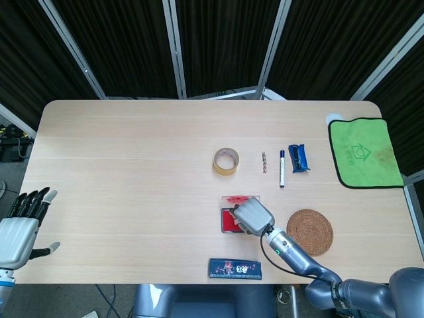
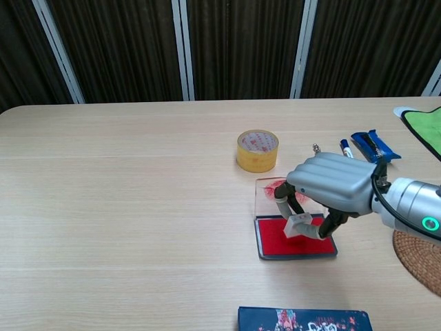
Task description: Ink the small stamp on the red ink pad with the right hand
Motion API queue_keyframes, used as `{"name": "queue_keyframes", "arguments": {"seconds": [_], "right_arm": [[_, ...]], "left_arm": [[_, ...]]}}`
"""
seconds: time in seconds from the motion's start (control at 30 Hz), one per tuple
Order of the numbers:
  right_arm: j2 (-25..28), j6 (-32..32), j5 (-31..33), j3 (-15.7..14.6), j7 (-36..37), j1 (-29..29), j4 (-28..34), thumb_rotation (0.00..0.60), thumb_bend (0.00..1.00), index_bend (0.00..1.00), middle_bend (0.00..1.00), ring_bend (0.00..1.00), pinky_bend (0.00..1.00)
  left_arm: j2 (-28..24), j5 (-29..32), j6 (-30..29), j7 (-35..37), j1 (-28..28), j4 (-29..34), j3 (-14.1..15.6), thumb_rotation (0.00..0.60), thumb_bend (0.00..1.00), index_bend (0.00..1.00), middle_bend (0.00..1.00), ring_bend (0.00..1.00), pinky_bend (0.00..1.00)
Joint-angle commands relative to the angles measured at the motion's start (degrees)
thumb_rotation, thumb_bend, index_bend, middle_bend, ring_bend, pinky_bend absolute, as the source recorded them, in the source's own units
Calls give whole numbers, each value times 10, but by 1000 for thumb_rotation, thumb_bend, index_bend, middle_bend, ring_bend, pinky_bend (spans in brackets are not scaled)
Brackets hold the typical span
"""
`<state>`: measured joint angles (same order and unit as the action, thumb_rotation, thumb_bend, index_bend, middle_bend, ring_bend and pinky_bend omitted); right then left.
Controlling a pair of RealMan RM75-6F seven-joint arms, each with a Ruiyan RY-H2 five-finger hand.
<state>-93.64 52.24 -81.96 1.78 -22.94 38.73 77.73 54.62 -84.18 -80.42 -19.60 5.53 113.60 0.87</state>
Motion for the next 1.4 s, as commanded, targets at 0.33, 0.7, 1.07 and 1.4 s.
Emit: {"name": "queue_keyframes", "arguments": {"seconds": [0.33, 0.7, 1.07, 1.4], "right_arm": [[19, 22, -5, 9, 9, -3, 28, 600, 454, 593, 599, 811, 1000], [127, 62, -15, 20, 40, -21, 111, 600, 455, 599, 604, 811, 1000], [120, 56, -17, -17, 93, -50, 11, 600, 454, 598, 604, 811, 1000], [82, 56, -29, -23, 117, -53, -53, 600, 453, 598, 604, 810, 1000]], "left_arm": [[-3, 0, -2, 4, -1, 0, 1, 600, 0, 0, 0, 0, 0], [-4, 2, 0, 4, 0, 1, 1, 600, 0, 0, 0, 0, 0], [1, 7, 6, -6, 4, 3, 1, 600, 0, 0, 0, 0, 0], [5, 13, 5, -14, 5, 4, 0, 600, 0, 0, 0, 0, 0]]}}
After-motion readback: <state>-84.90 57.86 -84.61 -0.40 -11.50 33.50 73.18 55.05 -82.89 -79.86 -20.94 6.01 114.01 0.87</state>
